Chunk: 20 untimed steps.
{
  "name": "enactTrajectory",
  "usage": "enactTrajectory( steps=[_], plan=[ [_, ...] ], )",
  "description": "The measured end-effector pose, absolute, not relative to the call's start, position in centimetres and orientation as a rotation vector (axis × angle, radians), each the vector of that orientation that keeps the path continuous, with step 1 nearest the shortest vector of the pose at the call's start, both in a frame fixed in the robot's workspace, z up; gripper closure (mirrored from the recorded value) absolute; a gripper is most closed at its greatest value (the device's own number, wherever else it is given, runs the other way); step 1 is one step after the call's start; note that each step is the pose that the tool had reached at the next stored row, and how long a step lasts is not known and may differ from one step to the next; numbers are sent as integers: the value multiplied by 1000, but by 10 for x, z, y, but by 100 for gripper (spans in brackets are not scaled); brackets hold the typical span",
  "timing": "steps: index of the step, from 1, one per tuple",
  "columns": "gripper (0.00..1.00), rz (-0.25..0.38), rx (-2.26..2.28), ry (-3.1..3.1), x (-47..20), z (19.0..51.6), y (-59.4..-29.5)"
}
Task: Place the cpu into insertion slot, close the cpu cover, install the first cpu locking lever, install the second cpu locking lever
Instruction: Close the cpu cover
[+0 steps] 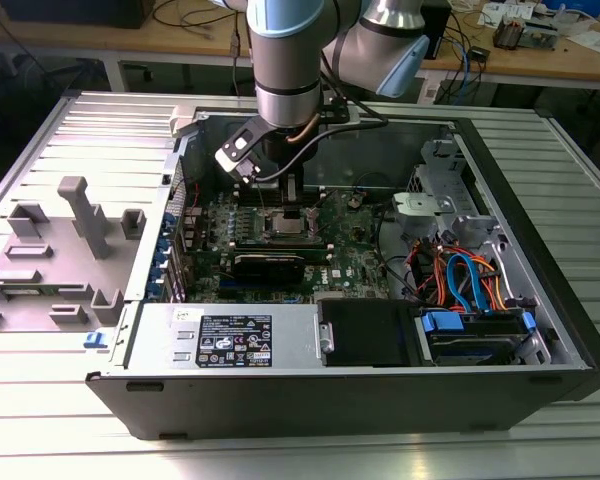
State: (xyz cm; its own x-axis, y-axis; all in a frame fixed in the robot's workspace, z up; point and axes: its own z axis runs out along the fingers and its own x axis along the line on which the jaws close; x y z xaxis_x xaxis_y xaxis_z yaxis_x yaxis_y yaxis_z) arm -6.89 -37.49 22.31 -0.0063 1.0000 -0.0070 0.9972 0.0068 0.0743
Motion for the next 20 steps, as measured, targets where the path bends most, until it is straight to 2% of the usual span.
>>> enactTrajectory(
  steps=[20],
  plan=[
    [89, 67, 2170, 2185, -69, 233, -375]
  ],
)
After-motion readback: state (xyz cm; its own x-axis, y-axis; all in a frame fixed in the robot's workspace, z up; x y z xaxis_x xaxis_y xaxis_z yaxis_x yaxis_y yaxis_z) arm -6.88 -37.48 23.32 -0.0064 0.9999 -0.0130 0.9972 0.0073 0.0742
